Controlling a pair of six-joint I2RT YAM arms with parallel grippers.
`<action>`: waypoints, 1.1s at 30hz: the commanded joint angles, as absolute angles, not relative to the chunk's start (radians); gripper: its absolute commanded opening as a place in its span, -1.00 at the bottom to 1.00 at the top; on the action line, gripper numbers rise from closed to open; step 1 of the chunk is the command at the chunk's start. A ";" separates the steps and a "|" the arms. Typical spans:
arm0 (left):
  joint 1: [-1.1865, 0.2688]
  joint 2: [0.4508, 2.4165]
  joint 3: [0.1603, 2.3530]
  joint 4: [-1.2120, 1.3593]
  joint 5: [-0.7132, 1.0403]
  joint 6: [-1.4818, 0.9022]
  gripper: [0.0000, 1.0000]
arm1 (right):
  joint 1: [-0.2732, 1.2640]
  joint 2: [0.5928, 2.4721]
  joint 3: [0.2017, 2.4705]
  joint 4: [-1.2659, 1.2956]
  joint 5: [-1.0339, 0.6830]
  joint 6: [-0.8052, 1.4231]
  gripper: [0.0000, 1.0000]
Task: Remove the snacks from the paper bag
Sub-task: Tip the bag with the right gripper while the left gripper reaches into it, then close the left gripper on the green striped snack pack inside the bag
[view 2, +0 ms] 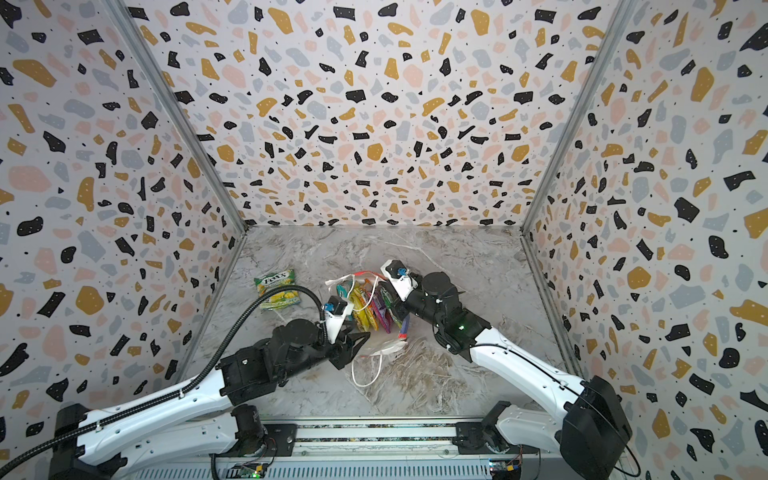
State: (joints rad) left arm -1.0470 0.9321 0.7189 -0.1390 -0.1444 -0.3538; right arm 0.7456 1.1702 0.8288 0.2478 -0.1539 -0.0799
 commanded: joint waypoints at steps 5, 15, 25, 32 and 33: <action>-1.055 1.155 0.808 -0.019 -0.185 -0.412 0.11 | 0.752 1.106 0.794 0.394 -0.111 -0.049 -1.00; -1.011 1.337 0.843 0.112 -0.282 -0.500 0.32 | 0.752 1.034 0.725 0.449 -0.092 -0.053 -1.00; -0.956 1.436 0.869 0.207 -0.328 -0.490 0.33 | 0.755 1.011 0.687 0.484 -0.042 -0.038 -1.00; -0.927 1.528 0.933 0.225 -0.297 -0.449 0.32 | 0.755 1.016 0.686 0.477 0.003 -0.035 -1.00; -0.924 1.543 0.944 0.227 -0.295 -0.442 0.31 | 0.755 1.016 0.683 0.480 0.015 -0.034 -1.00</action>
